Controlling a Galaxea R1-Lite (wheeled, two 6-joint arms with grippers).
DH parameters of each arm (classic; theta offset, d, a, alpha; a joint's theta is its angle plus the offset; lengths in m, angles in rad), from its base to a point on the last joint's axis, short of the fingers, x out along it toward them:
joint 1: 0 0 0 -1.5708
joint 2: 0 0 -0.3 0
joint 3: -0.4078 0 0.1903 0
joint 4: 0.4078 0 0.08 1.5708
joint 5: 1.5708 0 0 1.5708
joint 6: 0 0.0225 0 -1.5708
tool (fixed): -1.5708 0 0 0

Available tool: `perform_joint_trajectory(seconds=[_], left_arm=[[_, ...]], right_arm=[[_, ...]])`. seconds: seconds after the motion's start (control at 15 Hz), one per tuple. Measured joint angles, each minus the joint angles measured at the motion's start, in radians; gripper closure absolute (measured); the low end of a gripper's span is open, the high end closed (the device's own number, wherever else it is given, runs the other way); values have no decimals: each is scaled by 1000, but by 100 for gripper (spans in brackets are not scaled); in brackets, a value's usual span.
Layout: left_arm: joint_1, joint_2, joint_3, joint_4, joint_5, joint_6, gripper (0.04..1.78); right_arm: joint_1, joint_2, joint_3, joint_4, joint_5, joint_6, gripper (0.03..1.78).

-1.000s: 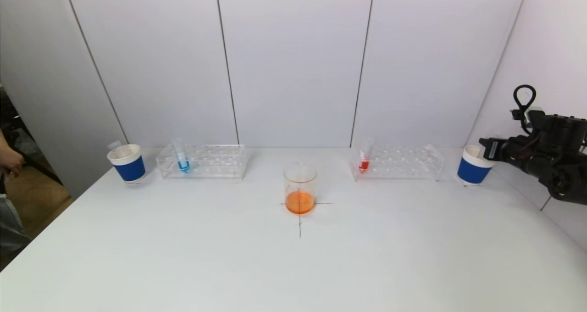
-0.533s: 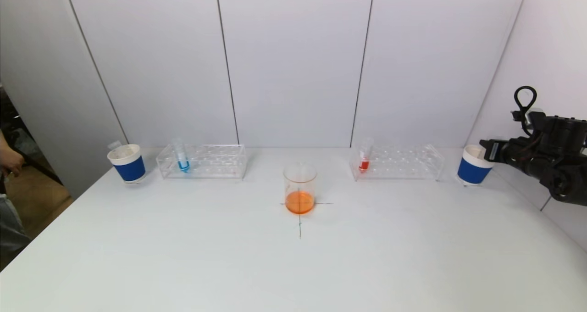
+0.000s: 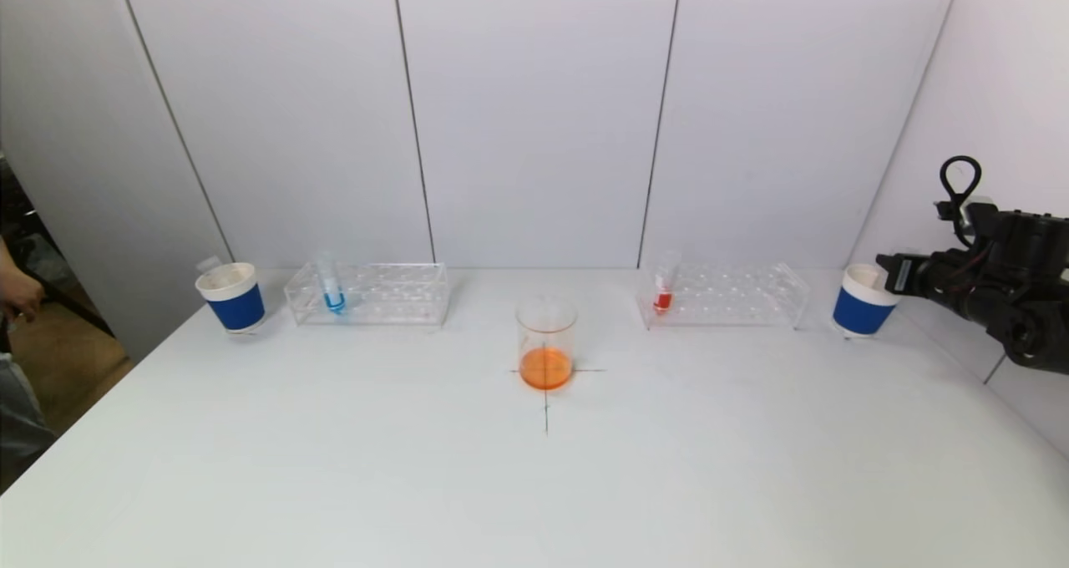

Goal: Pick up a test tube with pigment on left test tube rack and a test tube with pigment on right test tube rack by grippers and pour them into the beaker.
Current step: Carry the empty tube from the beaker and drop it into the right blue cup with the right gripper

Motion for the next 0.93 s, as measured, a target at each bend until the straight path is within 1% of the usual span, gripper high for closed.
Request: perform_joint_trajectory(seconds=[0.13, 0.4, 0.53, 0.6, 0.73, 0.93], left_arm=[[0, 0, 0, 0, 0, 0, 6], [0, 0, 0, 0, 0, 0, 6], [0, 0, 0, 0, 0, 0, 6], [0, 0, 0, 0, 0, 0, 6], [0, 0, 0, 0, 0, 0, 6], [0, 0, 0, 0, 0, 0, 6]], right_arm=[[-1, -1, 0, 0, 0, 0, 105], [-1, -5, -1, -1, 0, -1, 43], [-1, -7, 0, -1, 0, 0, 20], [-1, -11, 1, -1, 0, -1, 12], [1, -32, 9, 0, 0, -2, 5], [17, -117, 57, 9, 1, -21, 4]])
